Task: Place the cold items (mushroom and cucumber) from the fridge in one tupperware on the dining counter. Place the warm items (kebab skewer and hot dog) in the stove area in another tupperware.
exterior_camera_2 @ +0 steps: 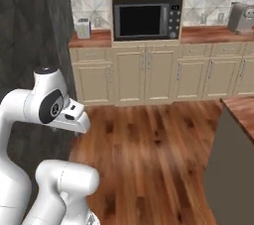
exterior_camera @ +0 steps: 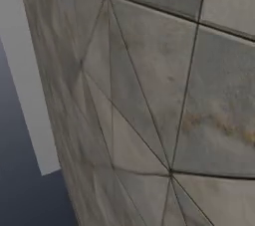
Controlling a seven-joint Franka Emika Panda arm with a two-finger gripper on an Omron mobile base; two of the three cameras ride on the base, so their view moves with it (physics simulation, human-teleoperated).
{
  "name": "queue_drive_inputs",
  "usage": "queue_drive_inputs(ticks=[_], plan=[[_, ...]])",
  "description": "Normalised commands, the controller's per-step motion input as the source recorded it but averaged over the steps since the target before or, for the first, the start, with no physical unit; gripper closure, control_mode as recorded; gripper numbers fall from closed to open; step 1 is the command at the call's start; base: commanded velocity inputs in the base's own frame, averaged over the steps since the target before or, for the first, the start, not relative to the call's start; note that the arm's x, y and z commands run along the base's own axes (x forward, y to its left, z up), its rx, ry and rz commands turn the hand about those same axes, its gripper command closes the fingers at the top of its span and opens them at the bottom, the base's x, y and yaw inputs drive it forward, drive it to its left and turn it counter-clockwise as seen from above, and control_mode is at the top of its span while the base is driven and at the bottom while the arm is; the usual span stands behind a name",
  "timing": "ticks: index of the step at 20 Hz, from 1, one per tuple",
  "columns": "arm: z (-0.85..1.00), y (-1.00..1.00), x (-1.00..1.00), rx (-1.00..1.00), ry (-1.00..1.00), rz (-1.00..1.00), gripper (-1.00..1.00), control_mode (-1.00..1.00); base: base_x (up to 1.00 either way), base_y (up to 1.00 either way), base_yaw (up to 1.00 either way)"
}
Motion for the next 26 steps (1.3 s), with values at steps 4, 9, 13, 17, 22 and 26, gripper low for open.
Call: queue_drive_inputs(ticks=[4, 9, 13, 17, 22, 26], plan=[[0.0, 0.0, 0.0, 0.0, 0.0, 0.0, -1.0, 1.0, 1.0, 0.28, -0.43], [0.0, 0.0, 0.0, 0.0, 0.0, 0.0, -1.0, 1.0, 1.0, 0.32, -0.46], [0.0, 0.0, 0.0, 0.0, 0.0, 0.0, -1.0, 1.0, 1.0, 0.36, -0.6], [0.0, 0.0, 0.0, 0.0, 0.0, 0.0, -1.0, 1.0, 1.0, 0.34, -0.69], [0.0, 0.0, 0.0, 0.0, 0.0, 0.0, -1.0, 1.0, 1.0, 0.63, -0.64], [0.0, 0.0, 0.0, 0.0, 0.0, 0.0, -1.0, 1.0, 1.0, 0.66, -0.6]])
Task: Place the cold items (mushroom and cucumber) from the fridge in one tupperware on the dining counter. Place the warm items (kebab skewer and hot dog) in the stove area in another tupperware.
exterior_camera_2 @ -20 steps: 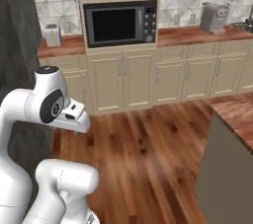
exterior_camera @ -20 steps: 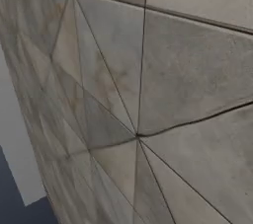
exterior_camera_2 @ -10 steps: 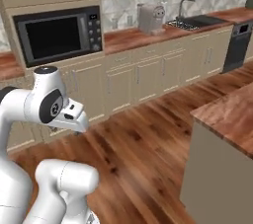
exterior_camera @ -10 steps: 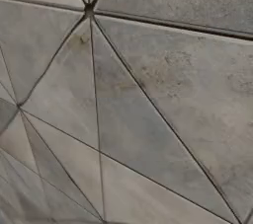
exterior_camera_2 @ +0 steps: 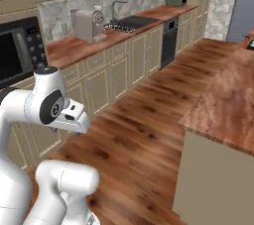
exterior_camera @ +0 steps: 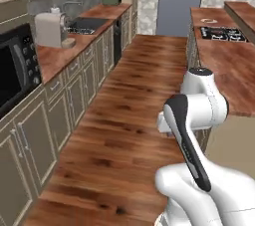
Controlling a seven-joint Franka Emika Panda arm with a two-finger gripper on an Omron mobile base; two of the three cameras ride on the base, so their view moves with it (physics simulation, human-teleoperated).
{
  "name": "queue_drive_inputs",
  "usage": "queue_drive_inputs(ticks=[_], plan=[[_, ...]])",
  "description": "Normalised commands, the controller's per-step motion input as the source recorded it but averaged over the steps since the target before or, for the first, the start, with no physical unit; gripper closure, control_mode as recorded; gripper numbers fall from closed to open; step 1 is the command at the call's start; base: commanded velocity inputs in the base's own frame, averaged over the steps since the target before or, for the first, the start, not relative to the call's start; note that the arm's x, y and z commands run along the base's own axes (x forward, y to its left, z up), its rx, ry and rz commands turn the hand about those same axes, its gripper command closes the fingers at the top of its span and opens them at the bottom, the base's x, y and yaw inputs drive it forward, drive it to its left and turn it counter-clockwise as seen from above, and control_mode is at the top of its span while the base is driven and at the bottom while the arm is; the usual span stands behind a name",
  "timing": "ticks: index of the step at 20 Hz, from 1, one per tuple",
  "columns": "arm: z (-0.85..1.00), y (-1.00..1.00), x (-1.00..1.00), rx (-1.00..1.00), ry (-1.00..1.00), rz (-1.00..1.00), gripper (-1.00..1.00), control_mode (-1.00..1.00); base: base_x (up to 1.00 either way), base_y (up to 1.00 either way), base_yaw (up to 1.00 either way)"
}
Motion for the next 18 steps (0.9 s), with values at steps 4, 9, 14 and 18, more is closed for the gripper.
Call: queue_drive_inputs(ticks=[4, 9, 14, 18], plan=[[0.0, 0.0, 0.0, 0.0, 0.0, 0.0, -1.0, 1.0, 1.0, 0.57, -0.55], [0.0, 0.0, 0.0, 0.0, 0.0, 0.0, -1.0, 1.0, 1.0, 0.63, -0.56], [0.0, 0.0, 0.0, 0.0, 0.0, 0.0, -1.0, 1.0, 1.0, 0.86, -0.56], [0.0, 0.0, 0.0, 0.0, 0.0, 0.0, -1.0, 1.0, 1.0, 0.95, -0.47]])
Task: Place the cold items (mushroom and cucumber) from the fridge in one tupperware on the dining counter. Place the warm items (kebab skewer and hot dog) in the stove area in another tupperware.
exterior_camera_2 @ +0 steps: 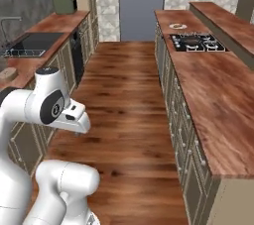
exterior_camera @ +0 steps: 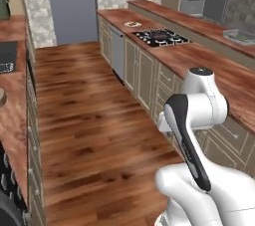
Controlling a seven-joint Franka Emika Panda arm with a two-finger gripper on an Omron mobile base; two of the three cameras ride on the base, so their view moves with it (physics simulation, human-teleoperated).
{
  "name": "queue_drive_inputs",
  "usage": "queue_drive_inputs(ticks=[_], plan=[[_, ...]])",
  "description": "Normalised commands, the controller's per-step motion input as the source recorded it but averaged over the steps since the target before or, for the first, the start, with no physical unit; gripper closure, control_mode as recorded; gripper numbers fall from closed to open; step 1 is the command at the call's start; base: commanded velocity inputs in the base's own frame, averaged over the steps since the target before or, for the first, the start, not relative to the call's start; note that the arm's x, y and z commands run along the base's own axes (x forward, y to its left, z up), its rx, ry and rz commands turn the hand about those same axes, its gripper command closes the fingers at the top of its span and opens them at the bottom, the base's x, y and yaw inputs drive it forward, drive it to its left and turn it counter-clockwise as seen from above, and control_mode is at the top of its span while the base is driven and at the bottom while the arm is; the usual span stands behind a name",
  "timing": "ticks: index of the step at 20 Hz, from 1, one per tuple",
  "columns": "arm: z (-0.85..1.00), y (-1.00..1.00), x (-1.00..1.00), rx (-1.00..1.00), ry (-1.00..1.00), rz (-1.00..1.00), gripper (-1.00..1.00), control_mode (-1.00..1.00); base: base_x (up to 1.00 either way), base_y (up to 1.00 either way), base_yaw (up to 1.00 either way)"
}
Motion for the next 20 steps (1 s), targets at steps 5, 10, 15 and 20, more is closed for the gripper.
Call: queue_drive_inputs(ticks=[5, 10, 15, 20], plan=[[0.0, 0.0, 0.0, 0.0, 0.0, 0.0, -1.0, 1.0, 1.0, 0.7, -0.23], [0.0, 0.0, 0.0, 0.0, 0.0, 0.0, -1.0, 1.0, 1.0, 0.08, 0.02], [0.0, 0.0, 0.0, 0.0, 0.0, 0.0, -1.0, 1.0, 1.0, 0.0, 0.04], [0.0, 0.0, 0.0, 0.0, 0.0, 0.0, -1.0, 1.0, 1.0, -0.06, 0.02]])
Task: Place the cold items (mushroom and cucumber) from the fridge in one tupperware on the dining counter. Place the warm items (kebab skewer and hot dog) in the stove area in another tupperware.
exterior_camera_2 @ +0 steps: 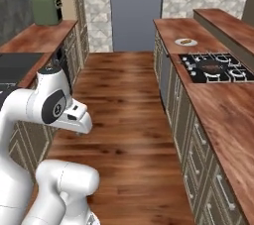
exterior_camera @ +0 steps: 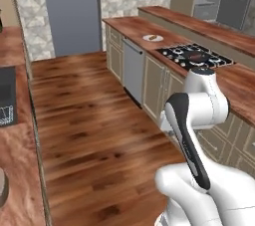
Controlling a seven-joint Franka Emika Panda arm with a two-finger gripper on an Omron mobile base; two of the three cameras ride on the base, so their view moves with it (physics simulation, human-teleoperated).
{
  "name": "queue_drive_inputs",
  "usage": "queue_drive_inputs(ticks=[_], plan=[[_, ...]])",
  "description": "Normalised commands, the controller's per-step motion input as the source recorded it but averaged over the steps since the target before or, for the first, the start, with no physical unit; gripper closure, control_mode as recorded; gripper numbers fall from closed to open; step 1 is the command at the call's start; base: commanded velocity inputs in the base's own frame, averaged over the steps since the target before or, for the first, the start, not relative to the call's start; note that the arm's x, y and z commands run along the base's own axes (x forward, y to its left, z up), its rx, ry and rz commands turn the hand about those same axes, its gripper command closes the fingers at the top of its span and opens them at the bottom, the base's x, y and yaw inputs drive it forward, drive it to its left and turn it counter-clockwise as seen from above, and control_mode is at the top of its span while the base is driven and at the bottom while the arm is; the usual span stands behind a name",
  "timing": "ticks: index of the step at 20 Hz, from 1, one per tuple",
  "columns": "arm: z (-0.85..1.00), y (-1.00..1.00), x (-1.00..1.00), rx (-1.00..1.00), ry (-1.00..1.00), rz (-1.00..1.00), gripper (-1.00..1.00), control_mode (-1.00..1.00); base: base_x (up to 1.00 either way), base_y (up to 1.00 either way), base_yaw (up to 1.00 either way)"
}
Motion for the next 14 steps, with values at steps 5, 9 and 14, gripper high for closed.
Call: queue_drive_inputs(ticks=[5, 9, 14], plan=[[0.0, 0.0, 0.0, 0.0, 0.0, 0.0, -1.0, 1.0, 1.0, -0.12, -0.05], [0.0, 0.0, 0.0, 0.0, 0.0, 0.0, -1.0, 1.0, 1.0, -0.06, -0.09], [0.0, 0.0, 0.0, 0.0, 0.0, 0.0, -1.0, 1.0, 1.0, 0.0, -0.12]])
